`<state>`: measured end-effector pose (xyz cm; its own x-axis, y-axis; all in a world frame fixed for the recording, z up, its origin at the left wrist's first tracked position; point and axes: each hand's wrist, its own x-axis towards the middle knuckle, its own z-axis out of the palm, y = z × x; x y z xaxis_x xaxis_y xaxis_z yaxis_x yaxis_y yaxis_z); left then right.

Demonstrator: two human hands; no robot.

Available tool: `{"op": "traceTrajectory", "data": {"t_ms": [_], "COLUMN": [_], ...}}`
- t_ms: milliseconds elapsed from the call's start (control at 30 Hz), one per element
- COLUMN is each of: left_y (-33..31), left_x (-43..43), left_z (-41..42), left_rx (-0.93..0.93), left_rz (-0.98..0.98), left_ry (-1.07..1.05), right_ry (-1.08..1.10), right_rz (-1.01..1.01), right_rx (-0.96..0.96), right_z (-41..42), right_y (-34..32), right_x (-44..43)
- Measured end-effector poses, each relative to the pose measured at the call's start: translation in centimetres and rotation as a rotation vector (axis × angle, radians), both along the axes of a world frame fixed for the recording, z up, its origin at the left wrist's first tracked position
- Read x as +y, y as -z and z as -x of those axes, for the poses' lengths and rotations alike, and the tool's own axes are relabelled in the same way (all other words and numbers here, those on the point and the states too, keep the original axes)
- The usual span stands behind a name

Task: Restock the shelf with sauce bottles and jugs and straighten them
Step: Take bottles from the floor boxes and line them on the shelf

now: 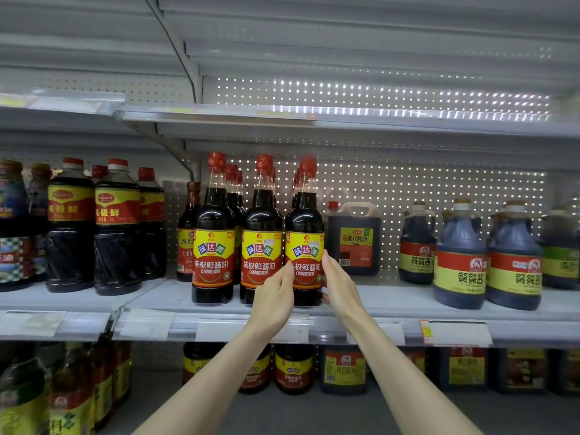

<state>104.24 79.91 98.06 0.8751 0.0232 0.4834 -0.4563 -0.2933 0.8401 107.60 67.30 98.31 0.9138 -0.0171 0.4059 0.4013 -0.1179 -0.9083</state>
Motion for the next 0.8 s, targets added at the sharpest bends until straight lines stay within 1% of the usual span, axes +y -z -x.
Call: {"op": "traceTrajectory", "data": {"t_ms": [200, 467, 667, 800], "left_y": [0.0, -0.5, -0.7, 0.3], "left_x": [0.0, -0.2, 0.5, 0.9], "left_z": [-0.2, 0.3, 1.4, 3.4], "left_rx": [0.018, 0.009, -0.023, -0.024], "left_rz": [0.049, 0.033, 0.009, 0.032], "left_ry": [0.009, -0.004, 0.017, 0.037], "right_ry": [-0.005, 0.01, 0.011, 0.049], "right_rz": [-0.009, 0.035, 0.037, 0.027], "right_rx": [-0.014, -0.027, -0.119, -0.143], "right_z": [-0.1, 0.1, 2.6, 4.9], "right_y": [0.1, -0.3, -1.3, -0.2], "right_x": [0.0, -0.2, -0.5, -0.9]}}
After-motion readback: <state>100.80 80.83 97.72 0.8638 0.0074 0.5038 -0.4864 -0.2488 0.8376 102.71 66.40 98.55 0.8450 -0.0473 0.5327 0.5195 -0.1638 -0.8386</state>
